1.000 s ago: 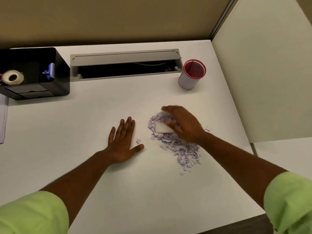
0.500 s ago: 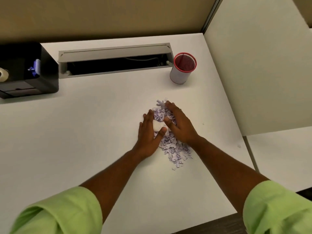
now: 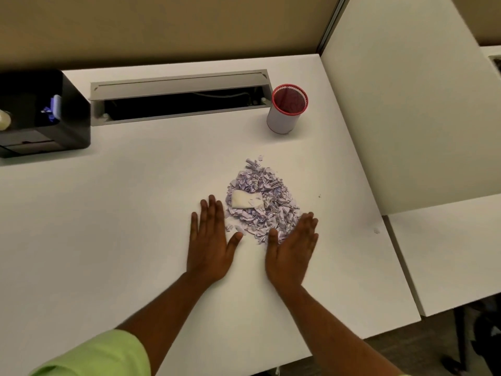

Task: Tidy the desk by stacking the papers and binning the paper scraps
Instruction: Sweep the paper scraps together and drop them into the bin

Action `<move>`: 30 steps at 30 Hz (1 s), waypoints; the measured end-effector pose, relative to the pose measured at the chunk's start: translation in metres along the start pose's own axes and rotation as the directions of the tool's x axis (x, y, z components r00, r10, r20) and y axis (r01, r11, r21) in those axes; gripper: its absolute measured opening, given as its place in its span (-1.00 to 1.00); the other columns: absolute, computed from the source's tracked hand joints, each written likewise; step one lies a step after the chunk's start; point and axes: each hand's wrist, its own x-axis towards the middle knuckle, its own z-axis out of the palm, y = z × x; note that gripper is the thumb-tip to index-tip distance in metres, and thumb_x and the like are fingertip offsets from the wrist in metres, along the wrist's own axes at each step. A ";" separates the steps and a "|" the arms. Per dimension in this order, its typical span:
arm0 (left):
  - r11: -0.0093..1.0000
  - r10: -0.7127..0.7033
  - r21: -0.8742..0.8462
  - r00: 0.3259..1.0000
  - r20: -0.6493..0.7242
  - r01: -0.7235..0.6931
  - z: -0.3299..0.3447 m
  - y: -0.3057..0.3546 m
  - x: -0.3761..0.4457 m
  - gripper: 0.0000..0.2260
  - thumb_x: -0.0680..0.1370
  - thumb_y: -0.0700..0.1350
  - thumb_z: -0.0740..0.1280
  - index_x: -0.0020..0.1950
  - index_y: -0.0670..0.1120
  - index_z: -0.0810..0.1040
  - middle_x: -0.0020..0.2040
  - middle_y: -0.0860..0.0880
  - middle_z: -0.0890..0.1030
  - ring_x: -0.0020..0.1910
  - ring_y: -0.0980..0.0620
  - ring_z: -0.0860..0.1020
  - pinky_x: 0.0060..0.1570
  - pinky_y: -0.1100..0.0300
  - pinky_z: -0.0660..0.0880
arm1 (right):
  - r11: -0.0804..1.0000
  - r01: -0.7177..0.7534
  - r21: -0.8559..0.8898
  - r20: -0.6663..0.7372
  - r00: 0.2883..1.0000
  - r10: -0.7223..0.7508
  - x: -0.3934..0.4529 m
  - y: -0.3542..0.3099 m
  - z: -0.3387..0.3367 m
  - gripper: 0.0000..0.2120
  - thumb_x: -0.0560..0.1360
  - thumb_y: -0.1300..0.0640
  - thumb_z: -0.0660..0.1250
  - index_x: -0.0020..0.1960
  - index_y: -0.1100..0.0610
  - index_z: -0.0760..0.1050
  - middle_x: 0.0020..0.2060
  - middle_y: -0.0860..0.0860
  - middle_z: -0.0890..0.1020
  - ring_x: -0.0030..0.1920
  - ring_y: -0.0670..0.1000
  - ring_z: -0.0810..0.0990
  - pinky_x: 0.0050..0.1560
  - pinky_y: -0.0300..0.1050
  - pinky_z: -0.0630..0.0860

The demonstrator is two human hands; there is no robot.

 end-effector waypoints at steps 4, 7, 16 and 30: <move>0.990 0.120 -0.087 0.990 0.068 -0.114 0.001 0.017 0.013 -0.26 0.60 0.32 -0.14 0.57 -0.12 -0.34 0.58 -0.06 -0.32 0.56 0.01 -0.32 0.54 -0.08 -0.17 | 0.999 0.051 -0.009 0.088 0.995 -0.050 0.016 -0.032 0.017 -0.15 0.64 -0.34 -0.11 0.65 0.26 -0.20 0.66 0.18 -0.13 0.66 0.11 -0.21 0.64 0.15 -0.12; 0.966 0.136 -0.234 0.986 0.098 -0.110 -0.008 0.013 0.023 -0.21 0.55 0.40 -0.16 0.55 -0.05 -0.39 0.55 -0.01 -0.42 0.53 0.03 -0.38 0.53 -0.04 -0.25 | 0.987 0.131 0.093 0.102 0.985 -0.140 0.035 -0.037 0.014 -0.15 0.63 -0.34 -0.01 0.66 0.22 -0.11 0.66 0.18 -0.11 0.66 0.12 -0.15 0.64 0.17 -0.05; 0.994 -0.110 0.013 0.933 0.343 0.112 -0.040 -0.029 0.046 -0.07 0.41 0.54 -0.15 0.54 0.00 -0.42 0.46 0.05 -0.56 0.45 0.00 -0.54 0.42 -0.21 -0.41 | 0.907 0.418 -0.056 0.350 0.859 -0.375 0.073 -0.015 -0.037 -0.10 0.40 -0.44 0.37 0.62 -0.20 0.14 0.66 0.05 0.04 0.62 0.22 0.08 0.49 0.21 0.26; 0.992 -0.117 0.098 0.903 0.413 0.083 -0.047 -0.027 0.052 -0.17 0.55 0.39 0.02 0.53 0.06 -0.45 0.45 0.08 -0.57 0.46 -0.04 -0.52 0.43 -0.27 -0.34 | 0.866 0.490 -0.104 0.237 0.857 -0.457 0.089 -0.015 -0.046 -0.69 0.46 0.28 0.49 0.18 0.08 0.69 0.08 0.06 0.70 -0.01 0.16 0.67 -0.07 0.00 0.64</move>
